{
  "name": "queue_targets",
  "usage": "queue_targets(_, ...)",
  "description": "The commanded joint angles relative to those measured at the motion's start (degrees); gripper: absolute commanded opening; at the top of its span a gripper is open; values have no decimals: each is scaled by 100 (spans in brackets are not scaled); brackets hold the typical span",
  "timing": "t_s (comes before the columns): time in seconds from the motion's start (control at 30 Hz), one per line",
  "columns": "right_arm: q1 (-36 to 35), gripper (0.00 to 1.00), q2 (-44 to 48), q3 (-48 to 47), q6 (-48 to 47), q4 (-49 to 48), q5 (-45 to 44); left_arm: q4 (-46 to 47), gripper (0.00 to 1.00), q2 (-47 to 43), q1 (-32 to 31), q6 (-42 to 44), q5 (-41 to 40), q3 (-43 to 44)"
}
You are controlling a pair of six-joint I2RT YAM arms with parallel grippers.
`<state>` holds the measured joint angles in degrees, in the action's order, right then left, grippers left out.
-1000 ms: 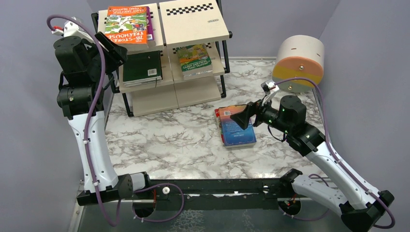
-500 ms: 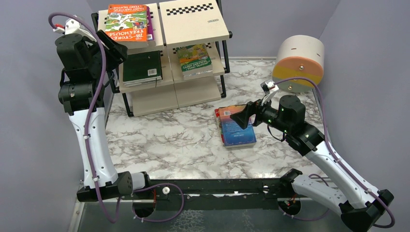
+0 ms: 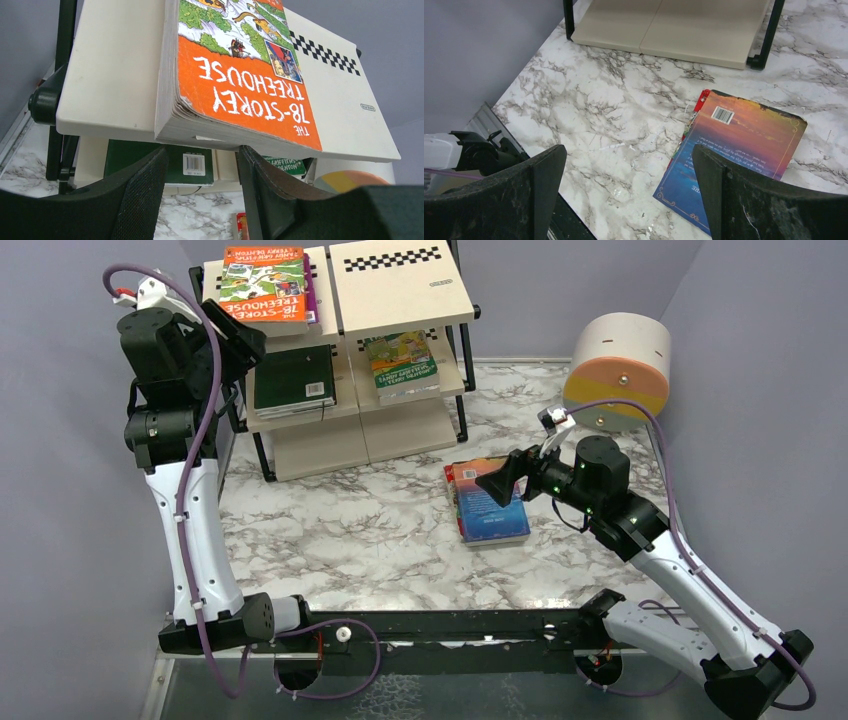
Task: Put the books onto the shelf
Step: Place the book on the shelf.
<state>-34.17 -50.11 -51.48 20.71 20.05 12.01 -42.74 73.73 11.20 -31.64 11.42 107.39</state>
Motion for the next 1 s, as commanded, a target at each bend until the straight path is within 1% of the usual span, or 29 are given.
queue_targets(0.0, -14, 95, 27, -179, 0, -46, -142, 338, 47, 36, 40, -118, 188, -67)
queue_targets(0.97, -17, 95, 37, -165, 3, -50, -190, 679, 47, 94, 39, -316, 367, -263)
